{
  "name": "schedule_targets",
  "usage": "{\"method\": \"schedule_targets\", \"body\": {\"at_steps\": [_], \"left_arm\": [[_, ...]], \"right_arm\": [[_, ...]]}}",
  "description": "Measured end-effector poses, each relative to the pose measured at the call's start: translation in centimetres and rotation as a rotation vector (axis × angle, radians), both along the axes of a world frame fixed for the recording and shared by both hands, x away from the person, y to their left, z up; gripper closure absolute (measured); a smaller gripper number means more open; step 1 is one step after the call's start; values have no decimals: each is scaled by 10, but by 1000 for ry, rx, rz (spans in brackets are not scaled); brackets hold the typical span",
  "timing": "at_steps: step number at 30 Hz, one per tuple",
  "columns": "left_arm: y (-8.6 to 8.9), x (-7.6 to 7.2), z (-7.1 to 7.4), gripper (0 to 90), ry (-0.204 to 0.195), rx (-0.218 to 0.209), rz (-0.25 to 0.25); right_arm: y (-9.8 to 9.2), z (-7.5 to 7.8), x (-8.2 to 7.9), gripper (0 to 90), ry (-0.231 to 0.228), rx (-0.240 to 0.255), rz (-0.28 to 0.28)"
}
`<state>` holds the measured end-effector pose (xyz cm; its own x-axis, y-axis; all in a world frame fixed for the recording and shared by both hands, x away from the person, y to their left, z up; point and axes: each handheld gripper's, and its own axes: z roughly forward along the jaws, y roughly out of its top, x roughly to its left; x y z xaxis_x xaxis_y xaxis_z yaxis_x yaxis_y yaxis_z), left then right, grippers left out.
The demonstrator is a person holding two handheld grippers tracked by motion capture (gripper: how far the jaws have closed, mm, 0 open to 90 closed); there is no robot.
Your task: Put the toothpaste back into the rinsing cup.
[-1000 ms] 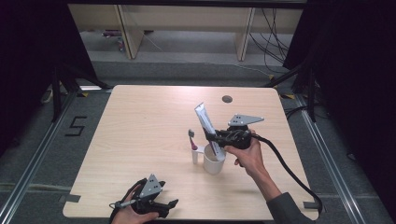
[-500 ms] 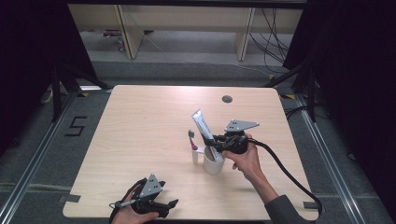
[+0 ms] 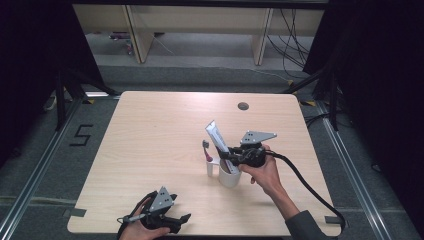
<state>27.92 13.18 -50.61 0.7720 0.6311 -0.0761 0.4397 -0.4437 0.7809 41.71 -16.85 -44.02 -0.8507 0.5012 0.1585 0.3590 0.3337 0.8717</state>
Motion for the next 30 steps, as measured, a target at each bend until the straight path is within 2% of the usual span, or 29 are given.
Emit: {"method": "schedule_targets", "body": {"at_steps": [2, 3, 4, 6, 8, 9, 10, 11, 12, 14, 16, 18, 22, 23, 27, 28, 29, 30], "left_arm": [[1, 0, 0, 214, 0, 11, -10], [0, 0, 0, 214, 0, 9, -7], [0, 0, 0, 214, 1, 7, -6], [0, 0, 0, 214, 0, 11, -8], [1, 0, 0, 215, -2, 12, -6], [1, 0, 0, 214, 0, 9, -6], [1, 1, 0, 214, -3, 20, -4], [0, 1, 0, 214, 0, 14, -2], [0, 0, 0, 214, 1, 13, -8], [0, 0, 0, 214, 0, 16, -8], [0, 0, 0, 214, 1, 10, -4], [0, 0, 0, 214, 2, 13, -9], [0, 0, 0, 214, 1, 14, -8], [0, 0, 0, 214, 4, 15, -10], [0, 0, 0, 214, 1, 13, -7], [0, 0, 0, 214, 3, 15, -9], [0, 0, 0, 214, 3, 17, -10], [0, 0, 0, 214, 3, 17, -10]], "right_arm": [[-1, -1, 1, 761, -42, -17, -7], [-1, -2, -2, 760, -5, -37, -4], [-2, -3, -1, 761, -25, -69, 2], [-2, -9, -3, 762, -12, -105, 4], [-4, -13, -7, 766, 23, -88, 0], [-6, -13, -6, 766, -12, -101, 3], [-7, -13, -6, 766, -10, -105, 6], [-6, -13, -9, 766, 22, -96, 3], [-8, -14, -7, 766, -3, -103, 7], [-10, -13, -7, 765, -16, -103, 0], [-10, -14, -9, 764, 29, -86, -7], [-11, -15, -7, 761, 12, -87, 10], [-11, -15, -7, 743, 31, -74, 9], [-12, -15, -7, 723, 20, -79, 4], [-12, -14, -8, 683, 28, -81, -12], [-12, -14, -8, 673, 17, -68, -19], [-12, -14, -8, 666, 30, -65, -18], [-13, -12, -8, 659, 22, -79, -18]]}}
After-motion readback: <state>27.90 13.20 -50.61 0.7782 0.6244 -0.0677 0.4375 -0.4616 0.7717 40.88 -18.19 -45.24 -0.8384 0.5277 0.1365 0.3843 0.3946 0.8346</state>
